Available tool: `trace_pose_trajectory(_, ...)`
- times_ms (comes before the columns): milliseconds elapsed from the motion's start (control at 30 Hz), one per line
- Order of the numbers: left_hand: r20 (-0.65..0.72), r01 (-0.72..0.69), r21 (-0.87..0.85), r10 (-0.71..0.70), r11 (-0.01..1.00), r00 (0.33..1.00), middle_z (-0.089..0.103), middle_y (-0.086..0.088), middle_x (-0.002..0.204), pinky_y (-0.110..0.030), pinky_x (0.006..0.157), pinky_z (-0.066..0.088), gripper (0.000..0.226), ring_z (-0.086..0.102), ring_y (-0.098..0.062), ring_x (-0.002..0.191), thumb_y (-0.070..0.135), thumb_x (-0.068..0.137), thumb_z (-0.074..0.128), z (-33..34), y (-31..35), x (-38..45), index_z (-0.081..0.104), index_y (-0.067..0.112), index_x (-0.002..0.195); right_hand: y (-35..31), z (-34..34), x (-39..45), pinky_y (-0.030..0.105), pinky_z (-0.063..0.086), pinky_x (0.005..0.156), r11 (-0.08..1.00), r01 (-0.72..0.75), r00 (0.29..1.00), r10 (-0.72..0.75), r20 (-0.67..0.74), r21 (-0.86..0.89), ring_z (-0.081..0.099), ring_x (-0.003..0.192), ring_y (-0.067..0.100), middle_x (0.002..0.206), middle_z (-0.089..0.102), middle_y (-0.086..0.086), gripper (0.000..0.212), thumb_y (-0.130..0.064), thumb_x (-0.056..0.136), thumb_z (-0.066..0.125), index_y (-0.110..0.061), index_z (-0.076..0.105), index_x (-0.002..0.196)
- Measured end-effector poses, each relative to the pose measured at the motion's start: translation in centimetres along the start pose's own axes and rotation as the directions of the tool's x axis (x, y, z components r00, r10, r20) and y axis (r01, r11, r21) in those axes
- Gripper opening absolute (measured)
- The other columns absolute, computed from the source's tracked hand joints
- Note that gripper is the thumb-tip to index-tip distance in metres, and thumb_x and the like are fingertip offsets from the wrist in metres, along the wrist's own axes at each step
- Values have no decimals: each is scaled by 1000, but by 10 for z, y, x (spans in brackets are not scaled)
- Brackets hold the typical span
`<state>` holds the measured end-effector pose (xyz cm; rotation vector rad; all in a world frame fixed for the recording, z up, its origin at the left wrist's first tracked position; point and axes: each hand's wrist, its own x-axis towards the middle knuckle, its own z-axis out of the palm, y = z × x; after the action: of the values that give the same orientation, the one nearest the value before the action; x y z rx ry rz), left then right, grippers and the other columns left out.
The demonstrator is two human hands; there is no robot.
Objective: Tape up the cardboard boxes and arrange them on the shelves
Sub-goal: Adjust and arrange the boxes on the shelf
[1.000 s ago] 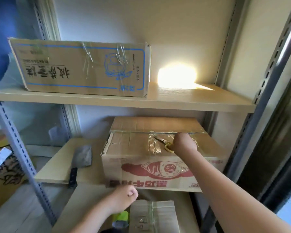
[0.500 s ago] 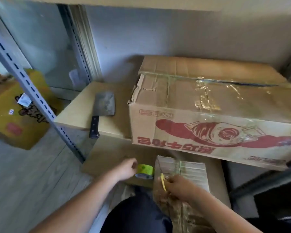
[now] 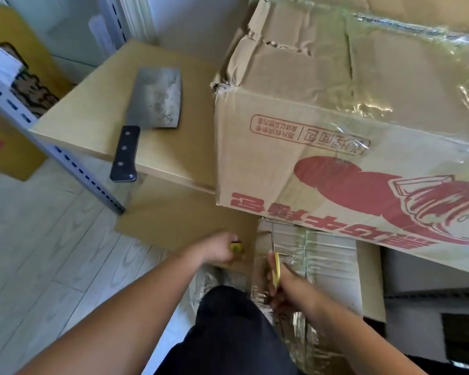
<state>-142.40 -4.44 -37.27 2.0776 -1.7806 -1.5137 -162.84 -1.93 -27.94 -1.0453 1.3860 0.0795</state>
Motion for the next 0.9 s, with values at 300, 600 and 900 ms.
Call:
trace_pose_trajectory(300,66,-139,-189,153,972,986,70,1,96,-16,55,46,21,60,-3,60,19,90,69,-38,5,-25,68,16,110,7,29,-14,26,59,69,980,-86,995,95,41,-179,72,86,21,98,75,10,85,-84,78,39,-11,73,106)
trace_pose_trajectory(600,80,-107,-162,121,981,989,64,9,72,-24,55,44,5,54,-6,51,20,88,69,-43,6,-19,69,19,93,-5,38,12,21,38,47,991,-88,994,82,67,101,43,52,16,57,56,2,73,-80,81,40,-11,64,79)
trace_pose_trajectory(900,56,-3,-61,7,998,998,70,1,89,-28,70,46,18,64,-16,72,32,83,72,-35,5,-15,68,23,98,2,43,24,8,33,36,944,158,973,-198,-115,-289,52,54,7,72,63,3,42,-45,100,46,-17,58,73)
